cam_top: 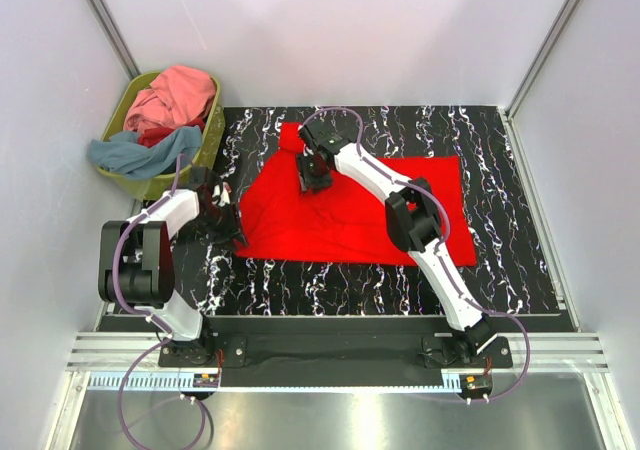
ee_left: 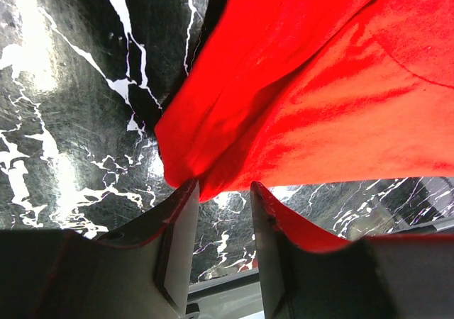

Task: Fold and stack the t-shirts
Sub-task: Fold the tshirt

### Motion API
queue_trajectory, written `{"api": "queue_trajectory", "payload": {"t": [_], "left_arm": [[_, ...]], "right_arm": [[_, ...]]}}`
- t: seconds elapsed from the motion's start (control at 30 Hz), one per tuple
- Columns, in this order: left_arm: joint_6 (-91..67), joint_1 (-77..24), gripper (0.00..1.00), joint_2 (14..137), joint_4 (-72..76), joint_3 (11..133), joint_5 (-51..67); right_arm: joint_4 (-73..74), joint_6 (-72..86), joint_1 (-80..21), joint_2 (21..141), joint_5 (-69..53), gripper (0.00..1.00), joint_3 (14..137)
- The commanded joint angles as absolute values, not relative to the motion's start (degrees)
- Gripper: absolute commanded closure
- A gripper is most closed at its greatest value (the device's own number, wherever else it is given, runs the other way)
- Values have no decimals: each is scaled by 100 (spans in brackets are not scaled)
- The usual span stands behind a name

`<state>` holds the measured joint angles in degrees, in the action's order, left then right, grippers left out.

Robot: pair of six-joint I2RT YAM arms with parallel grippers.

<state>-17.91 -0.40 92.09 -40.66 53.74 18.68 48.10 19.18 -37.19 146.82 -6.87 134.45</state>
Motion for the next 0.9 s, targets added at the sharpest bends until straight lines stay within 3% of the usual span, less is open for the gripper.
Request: {"api": "queue_trajectory", "payload": {"t": [0.0, 0.3, 0.47, 0.63, 0.73, 0.87], "left_arm": [[-1784, -9, 60, 9070, -3938, 5361, 1960], [-1758, -9, 63, 9246, -3955, 5361, 1854], [-1731, -9, 64, 9237, -3973, 5353, 1802], [-1740, 132, 65, 9264, -3990, 5353, 1723], [-1758, 149, 67, 9273, -4008, 5335, 1731], [-1775, 158, 68, 9325, -4008, 5344, 1714]], "right_arm": [[4860, 1767, -3876, 14625, -554, 55, 13474], [4896, 1784, -3920, 14669, -501, 57, 13482], [4983, 1837, -3920, 14836, -431, 72, 13719], [5255, 1741, -3911, 14880, -62, 94, 14027], [5475, 1600, -3885, 14714, 377, 100, 14133], [5528, 1459, -3762, 14327, 852, 100, 13861]]}}
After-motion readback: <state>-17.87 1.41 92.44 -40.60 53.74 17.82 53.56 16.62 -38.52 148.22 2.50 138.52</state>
